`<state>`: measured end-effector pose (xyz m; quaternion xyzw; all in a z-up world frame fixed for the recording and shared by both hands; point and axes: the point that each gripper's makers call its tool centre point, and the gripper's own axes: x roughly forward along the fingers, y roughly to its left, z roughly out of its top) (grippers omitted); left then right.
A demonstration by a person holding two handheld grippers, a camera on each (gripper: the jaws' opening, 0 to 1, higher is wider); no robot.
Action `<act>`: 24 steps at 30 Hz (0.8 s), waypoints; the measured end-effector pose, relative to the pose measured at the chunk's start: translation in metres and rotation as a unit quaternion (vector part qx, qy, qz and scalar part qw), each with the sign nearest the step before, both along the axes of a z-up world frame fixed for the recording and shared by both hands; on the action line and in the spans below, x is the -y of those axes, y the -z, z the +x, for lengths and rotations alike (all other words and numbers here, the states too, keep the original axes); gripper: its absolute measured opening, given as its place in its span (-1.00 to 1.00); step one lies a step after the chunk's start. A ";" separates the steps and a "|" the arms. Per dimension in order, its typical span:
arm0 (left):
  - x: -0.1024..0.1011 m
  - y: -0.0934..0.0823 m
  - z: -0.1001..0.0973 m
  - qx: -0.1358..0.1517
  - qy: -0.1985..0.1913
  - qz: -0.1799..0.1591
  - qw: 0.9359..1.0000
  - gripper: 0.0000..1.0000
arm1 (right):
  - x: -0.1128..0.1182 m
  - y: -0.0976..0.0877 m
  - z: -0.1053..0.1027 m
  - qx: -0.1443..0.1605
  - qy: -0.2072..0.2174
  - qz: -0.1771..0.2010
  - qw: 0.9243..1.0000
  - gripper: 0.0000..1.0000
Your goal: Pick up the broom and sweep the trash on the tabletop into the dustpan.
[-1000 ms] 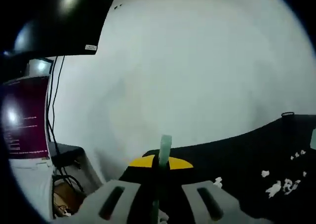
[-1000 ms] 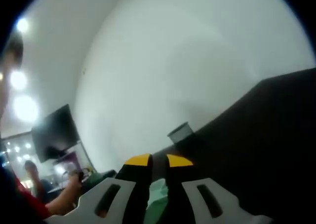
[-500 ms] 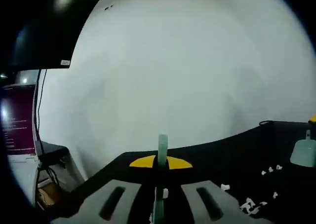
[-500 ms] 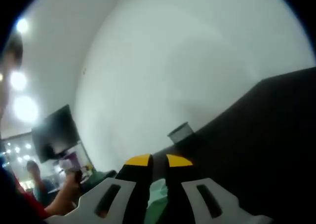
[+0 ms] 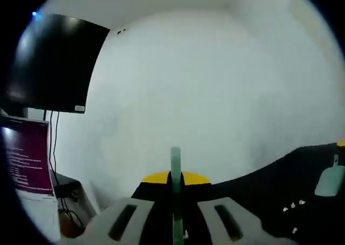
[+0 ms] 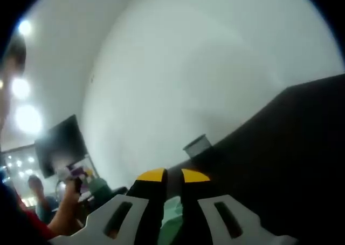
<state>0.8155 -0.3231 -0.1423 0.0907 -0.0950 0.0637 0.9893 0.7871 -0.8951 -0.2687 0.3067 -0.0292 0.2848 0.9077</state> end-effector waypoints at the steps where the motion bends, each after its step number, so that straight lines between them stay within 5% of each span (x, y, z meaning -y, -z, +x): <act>1: -0.005 0.004 0.007 0.000 0.003 0.004 1.000 -0.92 | 0.000 0.000 0.000 0.001 0.000 0.002 1.000 -0.75; 3: -0.011 0.012 0.027 0.001 0.024 0.018 1.000 -0.92 | 0.000 0.000 0.000 0.000 0.000 0.002 1.000 -0.75; 5: 0.000 0.024 0.053 -0.013 0.089 0.017 0.996 -0.92 | -0.001 0.000 0.000 0.001 -0.001 0.000 1.000 -0.75; 8: 0.001 0.046 0.088 -0.043 0.119 0.033 0.991 -0.92 | 0.000 0.000 0.000 0.001 -0.001 0.001 1.000 -0.75; 10: 0.001 0.070 0.112 -0.077 0.125 0.072 0.987 -0.92 | 0.001 0.000 0.000 0.001 0.000 0.002 1.000 -0.75; 12: 0.010 0.081 0.123 -0.081 0.157 0.044 0.983 -0.92 | 0.001 0.000 0.000 0.001 0.000 0.002 1.000 -0.75; 13: 0.021 0.078 0.123 -0.064 0.182 0.025 0.981 -0.91 | 0.000 0.000 0.000 0.001 0.000 0.000 1.000 -0.75; 17: 0.039 0.084 0.114 -0.086 0.175 0.021 0.981 -0.89 | 0.000 0.000 0.000 0.001 0.001 0.001 1.000 -0.75; 24: 0.089 0.084 0.084 -0.071 0.201 0.027 0.977 -0.88 | -0.001 0.000 0.001 0.001 -0.002 -0.001 1.000 -0.76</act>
